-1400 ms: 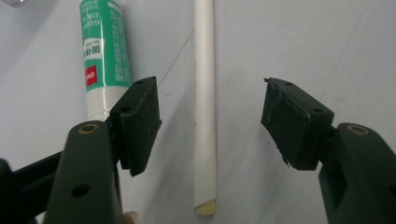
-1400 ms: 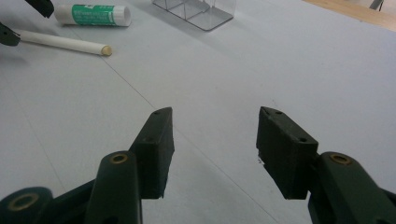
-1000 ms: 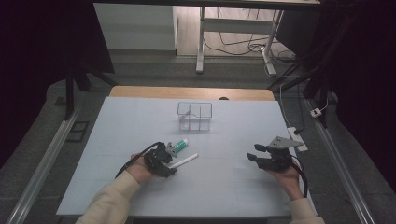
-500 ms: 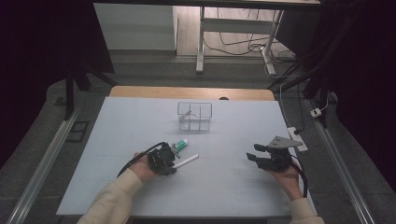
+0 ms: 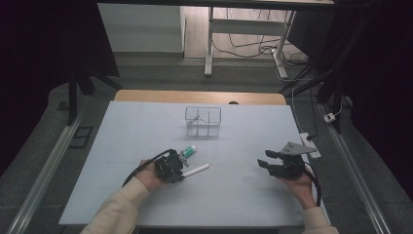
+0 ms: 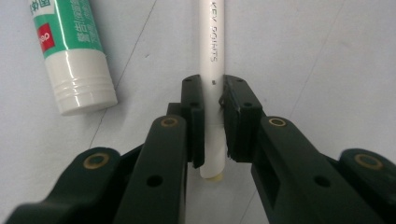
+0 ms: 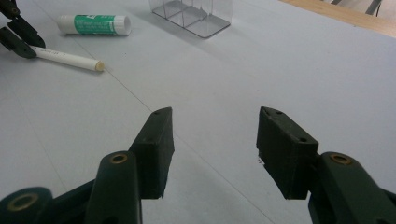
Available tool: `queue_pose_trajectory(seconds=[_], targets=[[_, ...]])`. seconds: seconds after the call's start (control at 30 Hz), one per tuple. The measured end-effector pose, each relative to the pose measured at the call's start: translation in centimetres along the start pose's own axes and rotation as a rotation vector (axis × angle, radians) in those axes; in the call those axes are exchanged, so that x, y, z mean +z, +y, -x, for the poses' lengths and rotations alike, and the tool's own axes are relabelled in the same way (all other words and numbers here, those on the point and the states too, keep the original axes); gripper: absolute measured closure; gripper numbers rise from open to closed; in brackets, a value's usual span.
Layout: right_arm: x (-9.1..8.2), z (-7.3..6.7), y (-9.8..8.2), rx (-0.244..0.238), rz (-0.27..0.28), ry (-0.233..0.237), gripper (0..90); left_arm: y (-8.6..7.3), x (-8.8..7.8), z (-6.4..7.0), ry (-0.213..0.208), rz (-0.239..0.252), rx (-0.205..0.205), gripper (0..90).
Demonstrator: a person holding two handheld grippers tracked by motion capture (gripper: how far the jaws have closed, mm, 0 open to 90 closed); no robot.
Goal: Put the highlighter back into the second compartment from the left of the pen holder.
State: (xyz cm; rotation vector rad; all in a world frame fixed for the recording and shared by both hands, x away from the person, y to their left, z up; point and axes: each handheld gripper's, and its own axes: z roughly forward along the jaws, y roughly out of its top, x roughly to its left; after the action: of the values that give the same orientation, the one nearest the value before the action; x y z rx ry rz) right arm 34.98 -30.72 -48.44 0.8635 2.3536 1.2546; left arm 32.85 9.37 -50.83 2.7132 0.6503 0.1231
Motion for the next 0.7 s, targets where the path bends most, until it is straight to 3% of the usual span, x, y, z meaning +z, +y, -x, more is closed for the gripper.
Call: queue_pose_trajectory(seconds=[0.13, 0.7], targets=[[-0.1, 0.0, 0.0, 0.002, 0.01, -0.003, 45.6, -0.2, -0.3, -0.1, -0.01, 0.035, -0.005, 79.3], [0.0, -0.2, 0.1, 0.001, 0.005, 0.001, 45.6, -1.3, -2.8, -0.8, -0.01, 0.272, -0.061, 79.3]])
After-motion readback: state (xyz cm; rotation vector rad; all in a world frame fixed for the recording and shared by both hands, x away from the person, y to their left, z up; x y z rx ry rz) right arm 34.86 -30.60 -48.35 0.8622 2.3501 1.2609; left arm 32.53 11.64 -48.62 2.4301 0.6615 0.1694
